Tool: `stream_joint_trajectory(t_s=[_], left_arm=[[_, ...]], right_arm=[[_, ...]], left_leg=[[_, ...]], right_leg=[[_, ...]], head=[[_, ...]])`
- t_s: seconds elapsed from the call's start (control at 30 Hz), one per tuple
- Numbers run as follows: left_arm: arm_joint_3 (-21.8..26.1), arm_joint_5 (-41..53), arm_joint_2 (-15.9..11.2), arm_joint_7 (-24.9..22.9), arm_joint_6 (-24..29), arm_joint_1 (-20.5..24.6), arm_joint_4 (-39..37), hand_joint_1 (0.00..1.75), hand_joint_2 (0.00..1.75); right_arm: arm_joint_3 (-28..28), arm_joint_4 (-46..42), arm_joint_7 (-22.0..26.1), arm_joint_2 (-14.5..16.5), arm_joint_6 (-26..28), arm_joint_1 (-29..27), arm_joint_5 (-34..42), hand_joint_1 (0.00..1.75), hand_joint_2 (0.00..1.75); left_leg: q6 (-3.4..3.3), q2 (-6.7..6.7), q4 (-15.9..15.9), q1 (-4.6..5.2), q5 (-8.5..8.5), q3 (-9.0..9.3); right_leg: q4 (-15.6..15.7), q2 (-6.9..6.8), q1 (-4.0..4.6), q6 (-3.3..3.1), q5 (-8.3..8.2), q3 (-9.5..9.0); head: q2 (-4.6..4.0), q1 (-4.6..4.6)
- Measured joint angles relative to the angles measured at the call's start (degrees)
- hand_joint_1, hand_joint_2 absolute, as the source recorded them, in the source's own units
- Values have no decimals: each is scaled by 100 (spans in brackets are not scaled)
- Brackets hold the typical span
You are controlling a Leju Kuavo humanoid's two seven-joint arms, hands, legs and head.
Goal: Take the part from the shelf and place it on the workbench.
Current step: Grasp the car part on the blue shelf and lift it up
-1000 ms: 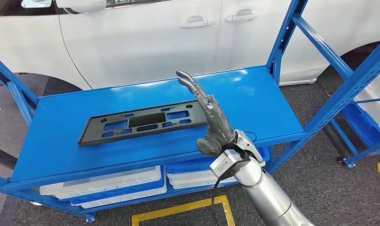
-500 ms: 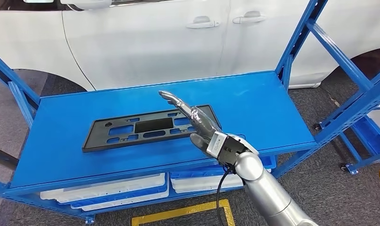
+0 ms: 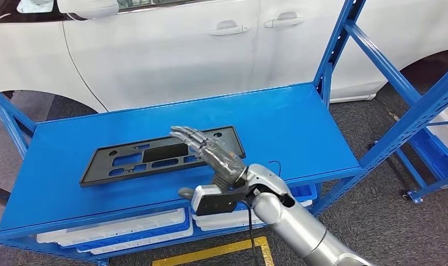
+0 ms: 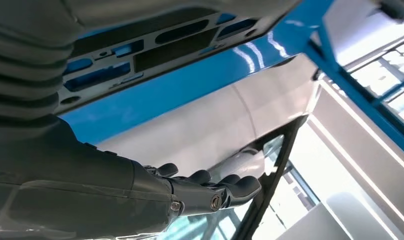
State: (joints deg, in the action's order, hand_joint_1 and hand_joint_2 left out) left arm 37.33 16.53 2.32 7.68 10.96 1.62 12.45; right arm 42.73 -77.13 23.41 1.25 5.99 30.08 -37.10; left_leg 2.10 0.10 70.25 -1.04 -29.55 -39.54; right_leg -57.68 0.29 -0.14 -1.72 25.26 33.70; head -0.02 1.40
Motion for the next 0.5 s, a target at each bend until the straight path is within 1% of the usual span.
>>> stream_joint_trajectory(t_s=[0.03,0.07,0.1,0.13,0.17,0.23,0.27,0.3,0.33,0.37,0.4,0.43,0.47,0.5], left_arm=[[-9,43,7,-5,-5,-3,0,0,0],[-20,94,10,-16,-10,1,-1,0,0],[-31,144,14,-37,-15,7,-1,0,0],[-39,188,18,-65,-16,13,-1,0,0],[-44,222,22,-96,-14,16,-2,0,0],[-52,263,40,-144,-5,10,-2,0,0],[-59,274,52,-156,-1,7,-2,0,0],[-66,283,63,-162,3,8,-2,0,0],[-71,294,73,-165,3,9,-2,0,0],[-74,305,77,-163,3,9,-2,0,0],[-77,313,80,-155,-2,6,-2,0,0],[-78,320,83,-136,-14,-1,-2,0,0],[-79,327,85,-109,-33,-8,-3,0,0],[-80,337,88,-77,-58,-11,-3,0,0]], right_arm=[[183,171,-36,86,276,44,-299,0,175],[362,344,-80,181,541,94,-585,0,175],[538,501,-127,273,772,140,-850,0,175],[712,640,-179,356,983,174,-1101,0,175],[880,759,-234,431,1166,196,-1332,0,175],[1173,938,-332,556,1461,230,-1692,0,175],[1290,1003,-369,607,1567,252,-1804,0,175],[1388,1063,-397,647,1647,276,-1883,0,175],[1475,1124,-431,671,1721,295,-1962,0,175],[1555,1184,-476,684,1801,309,-2062,0,175],[1632,1247,-539,689,1892,313,-2186,0,175],[1714,1314,-617,697,1995,313,-2328,0,175],[1789,1381,-696,714,2083,314,-2444,0,175],[1851,1445,-769,744,2150,315,-2530,0,175]], left_leg=[[-32,0,-416,6,218,186],[-65,2,-807,20,370,371],[-93,3,-1080,35,457,506],[-118,2,-1225,52,477,580],[-136,1,-1258,67,460,601],[-185,-1,-1298,47,478,622],[-213,3,-1326,32,492,635],[-239,8,-1351,15,506,645],[-254,13,-1360,13,511,649],[-267,14,-1360,14,509,645],[-272,13,-1358,15,509,643],[-272,13,-1356,15,506,642],[-269,12,-1351,15,504,643],[-262,10,-1343,15,499,645]], right_leg=[[-1,6,8,3,10,-19],[-5,11,26,16,22,-33],[-9,12,37,35,31,-43],[-11,12,42,60,39,-51],[-9,9,46,90,46,-55],[-29,4,43,150,76,-58],[-121,3,41,179,147,-22],[-329,2,35,207,278,69],[-654,1,18,232,454,218],[-1042,0,4,254,637,404],[-1388,0,-11,273,764,574],[-1578,0,-23,286,793,672],[-1555,-1,-32,290,717,669],[-1309,-2,-39,283,551,555]], head=[[1,0],[1,1],[2,-2],[2,-3],[2,-4],[2,-4],[2,-13],[2,-21],[1,-28],[1,-37],[1,-38],[2,-38],[2,-38],[2,-38]])
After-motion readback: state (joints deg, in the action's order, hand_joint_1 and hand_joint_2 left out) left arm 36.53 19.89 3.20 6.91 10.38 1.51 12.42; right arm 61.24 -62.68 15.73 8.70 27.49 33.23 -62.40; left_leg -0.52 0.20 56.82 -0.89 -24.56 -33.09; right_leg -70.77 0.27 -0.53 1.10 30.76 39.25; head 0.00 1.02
